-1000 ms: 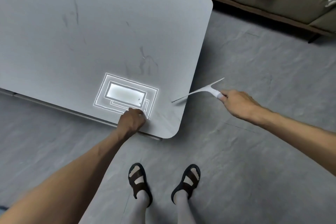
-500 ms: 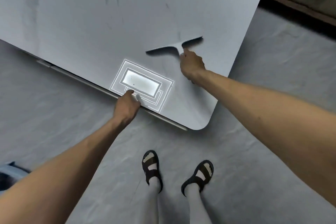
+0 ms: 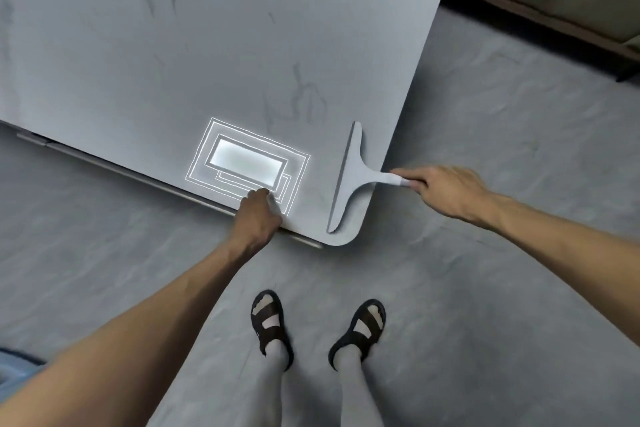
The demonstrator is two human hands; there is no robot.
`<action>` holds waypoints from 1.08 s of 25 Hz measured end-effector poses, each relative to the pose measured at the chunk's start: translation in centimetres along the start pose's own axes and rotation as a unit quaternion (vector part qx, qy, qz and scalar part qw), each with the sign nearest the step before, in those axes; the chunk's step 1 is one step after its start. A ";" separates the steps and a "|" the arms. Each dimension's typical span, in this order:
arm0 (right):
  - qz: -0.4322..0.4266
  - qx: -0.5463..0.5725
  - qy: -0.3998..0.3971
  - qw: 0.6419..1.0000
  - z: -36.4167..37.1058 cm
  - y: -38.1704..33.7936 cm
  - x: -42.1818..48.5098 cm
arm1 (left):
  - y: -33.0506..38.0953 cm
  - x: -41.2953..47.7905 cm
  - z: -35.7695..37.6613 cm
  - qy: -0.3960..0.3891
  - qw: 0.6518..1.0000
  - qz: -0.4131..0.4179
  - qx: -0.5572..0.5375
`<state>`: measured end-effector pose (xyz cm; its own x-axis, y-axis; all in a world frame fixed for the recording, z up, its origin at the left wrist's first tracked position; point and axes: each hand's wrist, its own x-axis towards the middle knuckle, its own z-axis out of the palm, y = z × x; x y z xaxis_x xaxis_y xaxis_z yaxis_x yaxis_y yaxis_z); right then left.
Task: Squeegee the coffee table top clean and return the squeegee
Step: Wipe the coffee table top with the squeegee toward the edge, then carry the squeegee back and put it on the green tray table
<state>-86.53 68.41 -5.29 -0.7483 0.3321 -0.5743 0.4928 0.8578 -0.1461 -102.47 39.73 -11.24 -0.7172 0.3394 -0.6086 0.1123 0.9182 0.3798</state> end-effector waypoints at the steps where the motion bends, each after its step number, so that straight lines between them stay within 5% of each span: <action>1: 0.019 -0.008 0.008 1.000 -0.5 2.0 -0.9 | 0.9 -0.2 0.7 -0.027 0.999 0.002 0.018; 6: 0.078 -0.046 0.033 0.995 -3.2 6.6 -3.2 | 2.9 -0.9 1.6 -0.065 0.997 0.010 0.028; 14: -0.025 0.041 0.020 0.999 -4.3 -5.2 3.3 | 0.7 -0.9 -0.5 -0.068 0.998 0.007 0.015; 24: 0.156 -0.048 0.029 0.986 -4.1 -0.6 -5.9 | 1.1 -3.4 -6.0 -0.128 0.991 0.036 -0.005; 27: 0.168 0.149 0.036 0.974 -7.2 -6.5 -8.0 | 2.4 -6.7 -10.3 -0.124 0.990 0.042 -0.061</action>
<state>-86.91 62.97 6.05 -0.5473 0.6101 -0.5729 0.8138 0.5478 -0.1940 -104.52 37.60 0.94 -0.5166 0.4672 -0.7176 0.0694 0.8581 0.5087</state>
